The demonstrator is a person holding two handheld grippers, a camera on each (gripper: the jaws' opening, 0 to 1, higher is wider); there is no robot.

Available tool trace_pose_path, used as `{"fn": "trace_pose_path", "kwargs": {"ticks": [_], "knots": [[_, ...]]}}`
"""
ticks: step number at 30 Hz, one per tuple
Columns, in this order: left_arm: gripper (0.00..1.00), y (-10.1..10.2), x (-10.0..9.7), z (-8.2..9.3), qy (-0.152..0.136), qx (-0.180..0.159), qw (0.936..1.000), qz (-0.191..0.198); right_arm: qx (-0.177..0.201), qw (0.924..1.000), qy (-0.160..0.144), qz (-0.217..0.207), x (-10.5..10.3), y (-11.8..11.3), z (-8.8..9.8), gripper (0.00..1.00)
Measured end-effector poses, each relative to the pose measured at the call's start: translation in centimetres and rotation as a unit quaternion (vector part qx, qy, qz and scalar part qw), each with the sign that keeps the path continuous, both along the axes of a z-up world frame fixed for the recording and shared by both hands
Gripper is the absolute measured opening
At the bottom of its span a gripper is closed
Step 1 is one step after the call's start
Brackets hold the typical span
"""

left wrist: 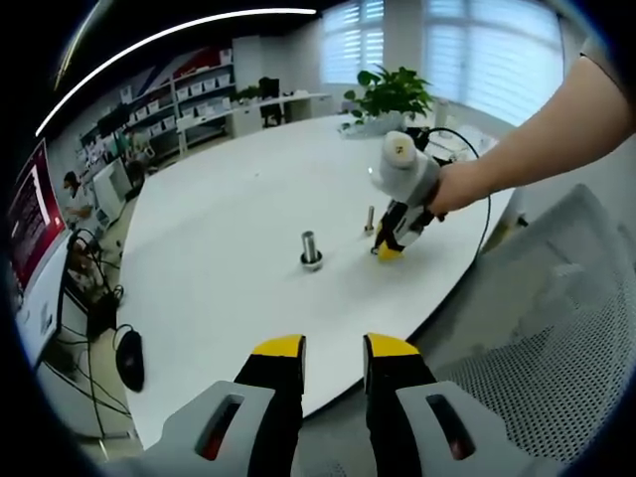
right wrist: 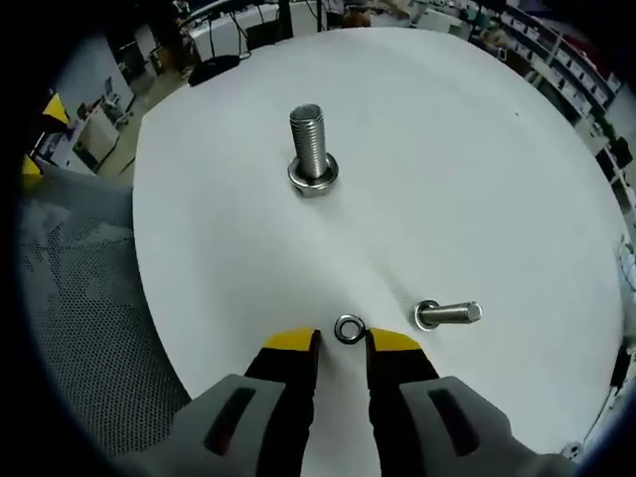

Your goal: Place the washer onto the threaded stud by aligning its center hole with the stud, sliding it down to the base, and recovering from edge contact or off-axis alignment until the washer reaches the visible bottom stop.

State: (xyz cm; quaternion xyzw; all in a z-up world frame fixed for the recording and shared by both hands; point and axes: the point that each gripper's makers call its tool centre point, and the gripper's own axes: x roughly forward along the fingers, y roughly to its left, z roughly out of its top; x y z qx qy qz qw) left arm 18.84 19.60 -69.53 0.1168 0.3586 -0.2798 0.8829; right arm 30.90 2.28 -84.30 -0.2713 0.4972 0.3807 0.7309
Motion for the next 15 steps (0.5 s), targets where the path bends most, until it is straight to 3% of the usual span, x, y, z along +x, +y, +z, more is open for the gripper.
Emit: {"fn": "trace_pose_path", "kwargs": {"ticks": [4, 8, 13, 15], "knots": [[0.21, 0.03, 0.1, 0.07, -0.002, -0.001, 1.0, 0.002, -0.022, 0.9986, -0.003, 0.047, -0.39, 0.4, 0.02, 0.16], [0.21, 0.03, 0.03, 0.03, -0.001, 0.001, 1.0, 0.001, -0.029, 0.9984, 0.017, 0.045, -0.16, 0.5, -0.08, 0.16], [0.21, 0.04, 0.05, 0.05, -0.002, 0.001, 1.0, 0.001, -0.076, 0.9913, 0.03, 0.103, -0.49, 0.69, -0.04, 0.16], [0.21, 0.06, 0.03, 0.0, -0.001, 0.002, 1.0, 0.001, -0.089, 0.9896, 0.032, 0.109, -0.46, 0.8, -0.14, 0.16]]}}
